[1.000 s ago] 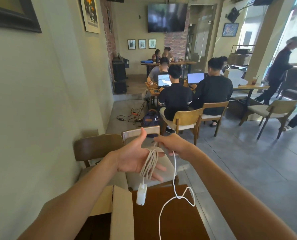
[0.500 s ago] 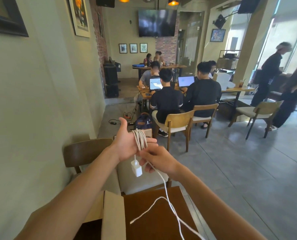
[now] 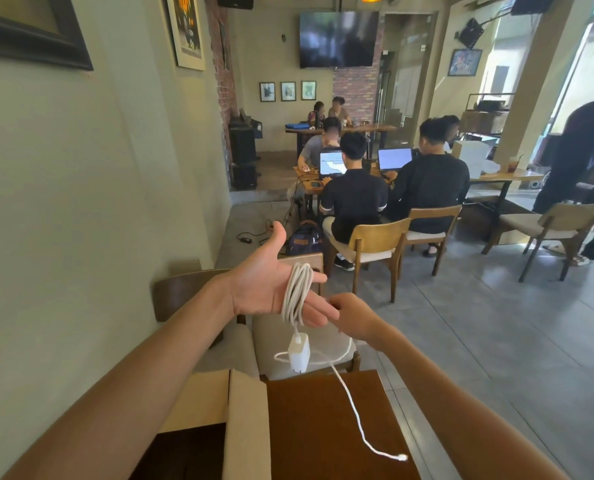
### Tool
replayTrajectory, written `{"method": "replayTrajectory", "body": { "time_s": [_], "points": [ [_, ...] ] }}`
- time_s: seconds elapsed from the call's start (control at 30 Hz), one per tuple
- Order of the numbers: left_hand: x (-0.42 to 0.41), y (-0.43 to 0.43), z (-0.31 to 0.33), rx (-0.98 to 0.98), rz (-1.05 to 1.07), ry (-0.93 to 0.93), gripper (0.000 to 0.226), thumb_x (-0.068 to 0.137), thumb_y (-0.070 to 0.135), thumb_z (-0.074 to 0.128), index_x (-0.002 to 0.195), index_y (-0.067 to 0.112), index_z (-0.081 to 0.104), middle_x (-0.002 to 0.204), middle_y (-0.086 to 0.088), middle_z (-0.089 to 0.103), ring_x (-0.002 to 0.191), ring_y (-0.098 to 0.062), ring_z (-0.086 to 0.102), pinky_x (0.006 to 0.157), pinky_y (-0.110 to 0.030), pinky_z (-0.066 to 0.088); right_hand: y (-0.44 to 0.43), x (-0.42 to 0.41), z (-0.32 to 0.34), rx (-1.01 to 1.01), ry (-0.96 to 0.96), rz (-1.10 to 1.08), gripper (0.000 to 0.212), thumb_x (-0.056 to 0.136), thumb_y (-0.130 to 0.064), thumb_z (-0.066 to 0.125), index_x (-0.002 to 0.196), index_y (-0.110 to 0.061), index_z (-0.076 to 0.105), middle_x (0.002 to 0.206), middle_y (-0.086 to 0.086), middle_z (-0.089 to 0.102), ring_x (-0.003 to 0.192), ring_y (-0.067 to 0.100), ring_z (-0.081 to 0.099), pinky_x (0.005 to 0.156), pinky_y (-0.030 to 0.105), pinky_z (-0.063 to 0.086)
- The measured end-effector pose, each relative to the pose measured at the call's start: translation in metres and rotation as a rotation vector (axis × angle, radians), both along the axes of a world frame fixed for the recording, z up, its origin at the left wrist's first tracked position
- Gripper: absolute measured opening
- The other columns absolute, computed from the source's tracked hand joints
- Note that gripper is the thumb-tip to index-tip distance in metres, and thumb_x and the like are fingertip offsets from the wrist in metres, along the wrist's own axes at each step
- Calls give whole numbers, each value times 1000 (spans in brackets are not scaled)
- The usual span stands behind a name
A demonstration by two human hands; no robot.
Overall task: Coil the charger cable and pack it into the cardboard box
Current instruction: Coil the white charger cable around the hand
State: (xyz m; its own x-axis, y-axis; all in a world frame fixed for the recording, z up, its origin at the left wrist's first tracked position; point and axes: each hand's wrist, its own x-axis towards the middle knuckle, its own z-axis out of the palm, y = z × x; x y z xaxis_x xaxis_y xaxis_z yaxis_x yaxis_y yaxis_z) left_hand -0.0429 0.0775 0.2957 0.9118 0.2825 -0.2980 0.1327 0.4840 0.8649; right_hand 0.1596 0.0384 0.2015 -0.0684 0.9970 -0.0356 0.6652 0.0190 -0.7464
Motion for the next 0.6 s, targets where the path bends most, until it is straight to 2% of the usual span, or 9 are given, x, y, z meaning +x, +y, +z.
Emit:
{"method": "replayTrajectory", "body": {
  "time_s": [0.1,0.2,0.23,0.33,0.4,0.43,0.5,0.53,0.6],
  "points": [
    [-4,-7,-6,49,-65,99,131,67,99,6,160,7,13,140,-39,52,109,-39,69,105,-47,49,3,-6,24,-82,247,-37,29,106,-31,53,98,-10,71,70,-4,59,62,6,54,59,18,45],
    [-2,-8,-16,99,-63,168,128,69,98,11,158,7,28,136,-42,52,112,-43,66,102,-48,51,3,-17,49,-96,445,-60,39,108,-38,49,80,-13,62,58,-5,48,49,6,42,47,18,36],
    [0,-7,-19,116,-47,180,126,69,97,12,156,7,33,134,-42,54,113,-44,65,103,-49,50,3,-20,55,-109,488,-98,40,108,-37,48,77,-14,61,55,-5,48,49,8,40,46,20,32],
    [3,-4,-23,165,64,186,116,73,94,9,136,10,57,122,-37,63,118,-48,62,103,-48,51,-3,-24,71,-120,523,-125,31,107,-25,46,86,-13,67,46,-11,49,47,7,38,45,19,30],
    [7,-2,-24,206,133,190,115,74,93,3,133,11,58,115,-35,67,119,-48,63,101,-46,53,-11,-25,79,-83,524,-70,29,104,-19,48,86,-10,69,50,-10,53,50,8,42,47,20,34],
    [10,-3,-24,211,162,171,113,75,92,1,134,13,56,112,-32,69,114,-46,65,102,-47,52,-15,-26,83,-65,527,-38,29,104,-19,49,88,-8,70,54,-7,56,51,9,45,49,20,37],
    [16,-3,-23,194,224,91,108,80,89,1,120,11,63,93,-20,73,98,-40,71,100,-51,53,-22,-28,87,-14,496,27,30,105,-21,52,88,-6,71,63,0,62,53,10,54,53,22,44],
    [19,-3,-22,160,255,63,109,81,88,1,108,6,68,80,-15,71,86,-35,72,93,-49,57,-25,-30,87,11,475,50,31,105,-23,53,84,-7,70,63,2,63,52,10,56,54,22,47],
    [24,-1,-19,115,300,68,113,80,89,0,82,6,76,63,-10,64,67,-25,69,74,-37,60,-29,-33,80,38,471,78,32,105,-25,55,81,-8,66,58,-3,61,49,7,54,50,20,46]
  ]
}}
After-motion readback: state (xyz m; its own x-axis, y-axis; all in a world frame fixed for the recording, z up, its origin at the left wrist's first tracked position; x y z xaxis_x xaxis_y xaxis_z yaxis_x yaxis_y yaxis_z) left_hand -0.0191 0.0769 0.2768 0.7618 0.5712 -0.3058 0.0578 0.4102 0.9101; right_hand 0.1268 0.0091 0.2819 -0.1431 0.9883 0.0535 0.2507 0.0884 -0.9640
